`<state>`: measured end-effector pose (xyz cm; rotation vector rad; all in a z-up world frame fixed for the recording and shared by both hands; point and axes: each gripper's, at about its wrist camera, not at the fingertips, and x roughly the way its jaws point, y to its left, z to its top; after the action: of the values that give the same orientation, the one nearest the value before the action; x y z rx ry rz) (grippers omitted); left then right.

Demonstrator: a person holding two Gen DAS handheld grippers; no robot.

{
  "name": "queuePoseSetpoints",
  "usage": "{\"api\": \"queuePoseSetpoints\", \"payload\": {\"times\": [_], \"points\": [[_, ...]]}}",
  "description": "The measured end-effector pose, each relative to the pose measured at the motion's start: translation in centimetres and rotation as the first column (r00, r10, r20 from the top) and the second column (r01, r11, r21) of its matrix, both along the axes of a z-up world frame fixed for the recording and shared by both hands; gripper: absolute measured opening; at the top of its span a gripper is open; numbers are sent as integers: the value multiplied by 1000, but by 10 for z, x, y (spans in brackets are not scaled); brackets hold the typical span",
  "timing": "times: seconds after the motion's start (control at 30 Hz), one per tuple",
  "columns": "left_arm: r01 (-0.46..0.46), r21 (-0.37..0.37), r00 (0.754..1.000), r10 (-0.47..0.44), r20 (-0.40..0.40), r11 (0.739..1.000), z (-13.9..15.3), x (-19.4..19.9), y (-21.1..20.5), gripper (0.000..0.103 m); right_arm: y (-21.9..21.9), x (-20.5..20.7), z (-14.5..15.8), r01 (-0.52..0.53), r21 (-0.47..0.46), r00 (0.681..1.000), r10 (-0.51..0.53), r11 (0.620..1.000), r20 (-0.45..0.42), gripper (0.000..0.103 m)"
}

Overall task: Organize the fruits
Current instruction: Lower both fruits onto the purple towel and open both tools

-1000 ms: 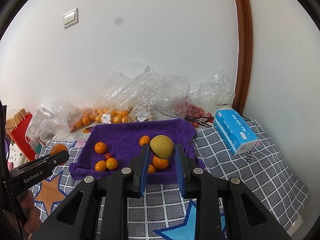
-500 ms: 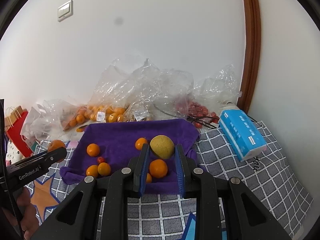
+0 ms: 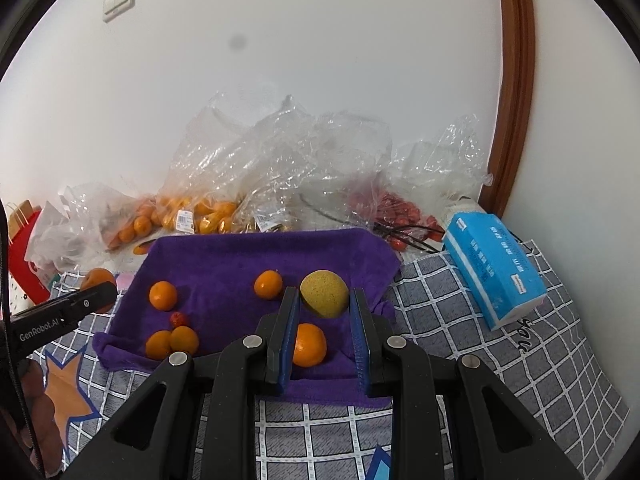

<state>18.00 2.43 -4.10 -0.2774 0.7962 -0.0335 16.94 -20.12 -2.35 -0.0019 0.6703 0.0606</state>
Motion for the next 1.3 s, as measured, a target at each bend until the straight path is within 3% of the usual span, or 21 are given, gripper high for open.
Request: {"api": "queuePoseSetpoints", "payload": {"times": [0.8, 1.3], "points": [[33, 23, 999, -32, -40, 999, -21, 42, -4, 40, 10, 53, -36, 0, -3, 997, -1, 1000, -71, 25], [93, 32, 990, -89, -106, 995, -56, 72, -27, 40, 1, 87, -73, 17, 1, 990, -17, 1000, -141, 25]]}}
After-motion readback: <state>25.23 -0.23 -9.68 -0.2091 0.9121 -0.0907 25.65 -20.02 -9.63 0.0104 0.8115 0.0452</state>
